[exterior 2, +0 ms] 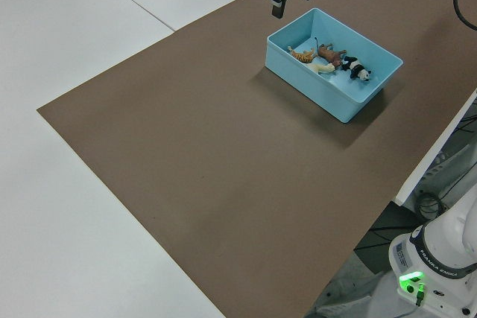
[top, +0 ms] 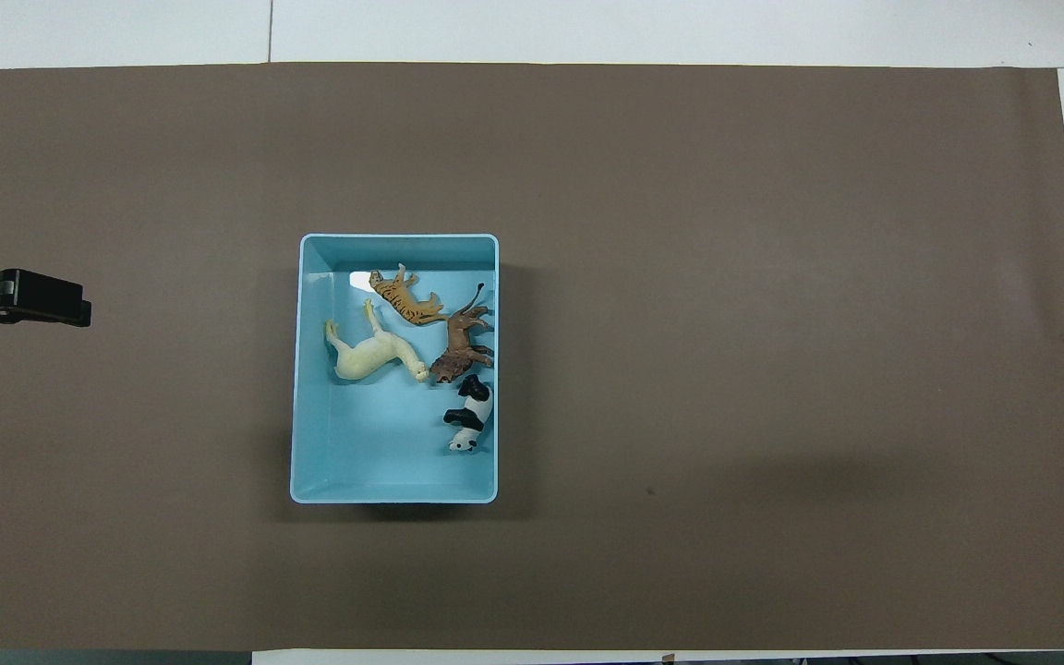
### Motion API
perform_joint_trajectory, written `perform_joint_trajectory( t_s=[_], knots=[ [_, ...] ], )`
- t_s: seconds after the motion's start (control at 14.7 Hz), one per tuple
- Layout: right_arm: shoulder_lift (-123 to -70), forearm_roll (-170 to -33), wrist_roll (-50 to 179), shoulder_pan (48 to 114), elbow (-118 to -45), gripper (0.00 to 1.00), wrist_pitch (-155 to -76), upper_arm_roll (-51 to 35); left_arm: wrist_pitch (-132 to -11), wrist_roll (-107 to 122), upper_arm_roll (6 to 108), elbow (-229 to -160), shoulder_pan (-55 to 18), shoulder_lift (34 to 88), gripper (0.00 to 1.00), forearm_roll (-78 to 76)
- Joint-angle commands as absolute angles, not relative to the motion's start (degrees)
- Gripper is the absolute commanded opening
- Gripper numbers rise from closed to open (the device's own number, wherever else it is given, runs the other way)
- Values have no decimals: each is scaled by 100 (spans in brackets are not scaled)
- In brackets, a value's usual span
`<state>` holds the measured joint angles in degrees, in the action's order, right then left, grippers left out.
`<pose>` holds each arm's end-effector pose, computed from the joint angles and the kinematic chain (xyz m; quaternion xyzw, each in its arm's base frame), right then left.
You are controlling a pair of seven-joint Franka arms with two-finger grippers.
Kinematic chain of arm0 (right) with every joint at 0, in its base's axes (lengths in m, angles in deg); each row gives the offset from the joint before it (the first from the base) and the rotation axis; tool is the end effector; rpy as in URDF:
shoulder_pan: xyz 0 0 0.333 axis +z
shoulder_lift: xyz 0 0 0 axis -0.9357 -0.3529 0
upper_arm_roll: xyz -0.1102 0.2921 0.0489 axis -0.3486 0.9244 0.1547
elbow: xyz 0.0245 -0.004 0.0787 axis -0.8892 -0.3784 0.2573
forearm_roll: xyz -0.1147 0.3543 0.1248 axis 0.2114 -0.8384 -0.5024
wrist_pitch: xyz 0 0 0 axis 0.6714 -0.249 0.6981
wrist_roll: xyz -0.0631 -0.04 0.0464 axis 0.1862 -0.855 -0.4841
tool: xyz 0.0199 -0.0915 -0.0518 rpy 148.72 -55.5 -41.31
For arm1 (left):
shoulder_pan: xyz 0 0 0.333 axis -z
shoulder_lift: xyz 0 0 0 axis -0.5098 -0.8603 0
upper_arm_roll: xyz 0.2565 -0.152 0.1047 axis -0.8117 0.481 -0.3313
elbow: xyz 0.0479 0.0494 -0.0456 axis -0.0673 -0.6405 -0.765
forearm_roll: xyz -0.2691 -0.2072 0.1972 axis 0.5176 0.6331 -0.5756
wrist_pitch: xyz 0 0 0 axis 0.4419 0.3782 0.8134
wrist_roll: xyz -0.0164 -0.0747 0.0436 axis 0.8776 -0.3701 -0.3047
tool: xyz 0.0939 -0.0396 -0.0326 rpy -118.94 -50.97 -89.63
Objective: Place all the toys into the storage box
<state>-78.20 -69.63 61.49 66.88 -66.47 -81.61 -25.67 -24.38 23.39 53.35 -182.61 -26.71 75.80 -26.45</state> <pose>0.5125 -0.1248 0.6534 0.9996 -0.0182 -0.0197 0.0045 0.5262 -0.0286 0.6178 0.9996 -0.0280 -0.0059 0.0018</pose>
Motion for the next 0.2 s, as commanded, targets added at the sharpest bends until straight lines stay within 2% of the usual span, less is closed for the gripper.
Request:
perform_joint_trajectory(
  t_s=[0.0,0.14],
  knots=[
    [-7732,-6913,6210,6652,-6719,100,-8130,-2538,-2293,2426,5356,-18289,-2714,7619,100,-2536],
    [-7732,-6913,6210,6652,-6718,100,-8130,-2538,-2320,2426,5356,-18334,-2714,7636,100,-2544]
  ],
)
